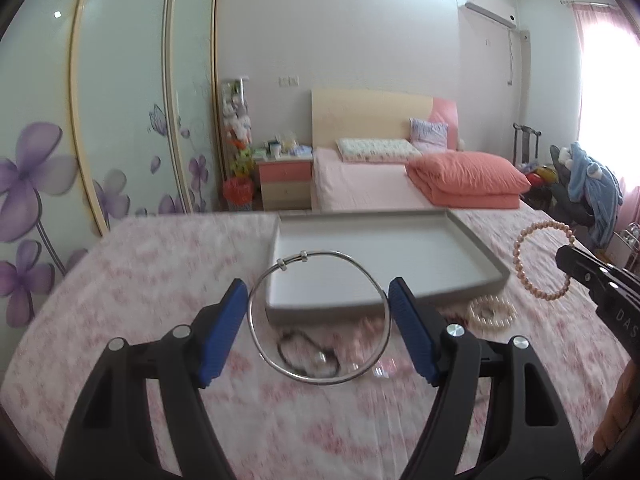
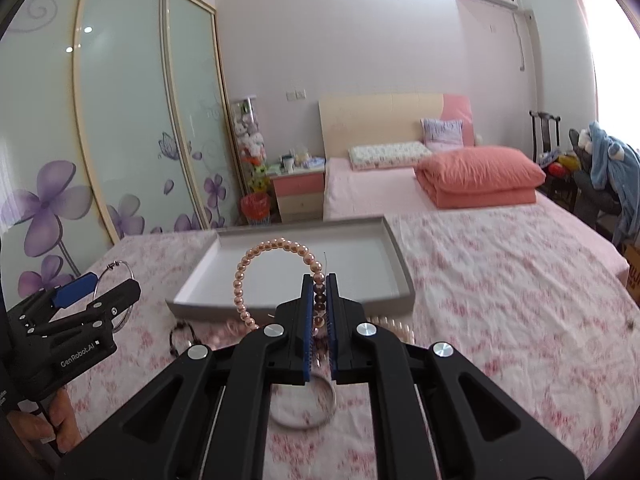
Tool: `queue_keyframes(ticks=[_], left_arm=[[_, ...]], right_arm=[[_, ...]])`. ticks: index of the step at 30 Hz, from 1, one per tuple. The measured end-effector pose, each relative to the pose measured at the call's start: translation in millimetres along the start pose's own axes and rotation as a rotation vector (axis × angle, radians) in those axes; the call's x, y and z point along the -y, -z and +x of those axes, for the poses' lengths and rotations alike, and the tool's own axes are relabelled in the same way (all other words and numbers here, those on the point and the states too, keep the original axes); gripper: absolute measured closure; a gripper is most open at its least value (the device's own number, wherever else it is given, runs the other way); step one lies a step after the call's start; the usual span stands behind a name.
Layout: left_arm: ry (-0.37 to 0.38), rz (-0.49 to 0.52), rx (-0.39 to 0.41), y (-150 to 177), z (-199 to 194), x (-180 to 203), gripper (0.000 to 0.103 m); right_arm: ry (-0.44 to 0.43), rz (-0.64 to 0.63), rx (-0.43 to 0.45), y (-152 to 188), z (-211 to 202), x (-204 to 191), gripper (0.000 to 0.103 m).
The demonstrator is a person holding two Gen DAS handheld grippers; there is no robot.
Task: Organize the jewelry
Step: 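Lower the bangle into the tray with the left tool while the right tool releases the pearls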
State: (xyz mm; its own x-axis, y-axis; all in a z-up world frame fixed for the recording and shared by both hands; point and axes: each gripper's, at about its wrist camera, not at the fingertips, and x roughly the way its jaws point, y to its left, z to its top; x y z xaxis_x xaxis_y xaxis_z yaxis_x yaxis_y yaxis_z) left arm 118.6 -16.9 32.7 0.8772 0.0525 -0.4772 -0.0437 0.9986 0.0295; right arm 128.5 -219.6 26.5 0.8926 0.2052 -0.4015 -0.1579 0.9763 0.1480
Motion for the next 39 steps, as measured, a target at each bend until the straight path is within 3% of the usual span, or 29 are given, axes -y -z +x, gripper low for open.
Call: queue_keyframes(ticks=[10,18,28,34,37,38,39], left_arm=[[-0.043,-0.001,0.033,-32.4,35.9,3.0,0.032],[-0.050,0.000,0.026,-44.7,78.3,6.0,0.032],[-0.034,0.018,-0.045,-44.0,145.5,11.2,0.032],[-0.025,0.040,-0.083,-42.3,173.3,15.2,0.032],[-0.022,0.046,-0.106,-41.1,183.4,18.6,0.032],[-0.021,0.046,-0.112,-40.7,186.1,19.1,0.031],[-0.019,0.046,-0.117,-40.2,188.4,18.1,0.031]], right_arm=[[0.032,-0.016,0.075,-32.9,33.3,-3.7,0.096],[0.061,-0.005,0.046,-41.9,80.0,-1.1,0.096],[0.075,0.026,-0.156,-35.0,160.9,9.5,0.096],[0.055,0.024,-0.270,-21.9,188.1,5.6,0.096],[0.062,0.015,-0.276,-18.7,187.3,5.9,0.080],[0.066,0.016,-0.266,-18.1,184.4,8.7,0.069],[0.071,0.017,-0.259,-17.9,181.4,10.2,0.066]])
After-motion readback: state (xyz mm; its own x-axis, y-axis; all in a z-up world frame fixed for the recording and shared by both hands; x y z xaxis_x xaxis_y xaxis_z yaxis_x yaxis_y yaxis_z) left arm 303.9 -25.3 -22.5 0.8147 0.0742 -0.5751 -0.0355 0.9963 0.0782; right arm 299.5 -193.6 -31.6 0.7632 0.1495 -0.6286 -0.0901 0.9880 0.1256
